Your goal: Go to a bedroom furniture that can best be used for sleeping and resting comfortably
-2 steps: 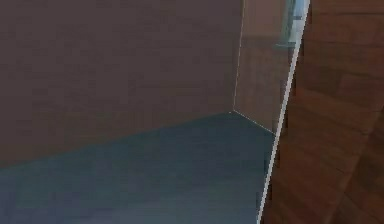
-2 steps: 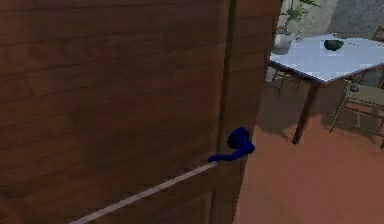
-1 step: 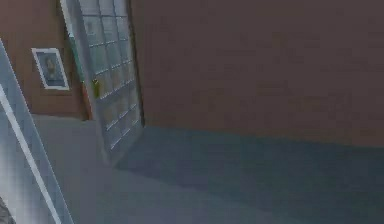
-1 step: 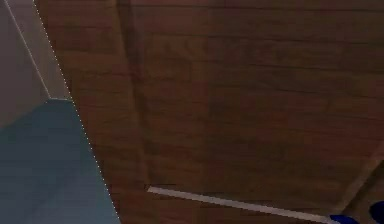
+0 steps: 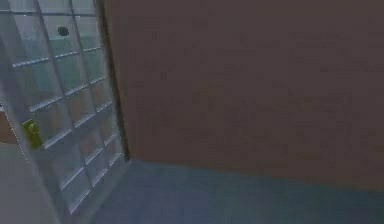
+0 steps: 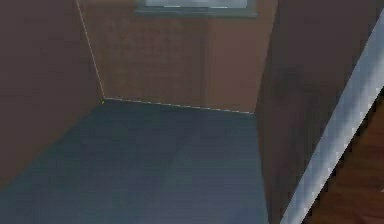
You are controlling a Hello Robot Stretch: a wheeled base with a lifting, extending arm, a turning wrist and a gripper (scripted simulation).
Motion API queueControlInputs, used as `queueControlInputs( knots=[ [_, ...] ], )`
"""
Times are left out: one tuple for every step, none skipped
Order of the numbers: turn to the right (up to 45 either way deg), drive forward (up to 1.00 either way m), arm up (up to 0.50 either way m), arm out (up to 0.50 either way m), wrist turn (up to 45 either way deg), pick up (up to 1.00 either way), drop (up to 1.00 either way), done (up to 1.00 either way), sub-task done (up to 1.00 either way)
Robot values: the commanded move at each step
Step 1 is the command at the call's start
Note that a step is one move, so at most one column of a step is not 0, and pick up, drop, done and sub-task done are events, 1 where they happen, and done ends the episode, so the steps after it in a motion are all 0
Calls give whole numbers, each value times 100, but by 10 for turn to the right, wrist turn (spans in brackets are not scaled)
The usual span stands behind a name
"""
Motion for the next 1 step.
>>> queueControlInputs(
  knots=[
    [-450,0,0,0,0,0,0,0,0]
  ],
)
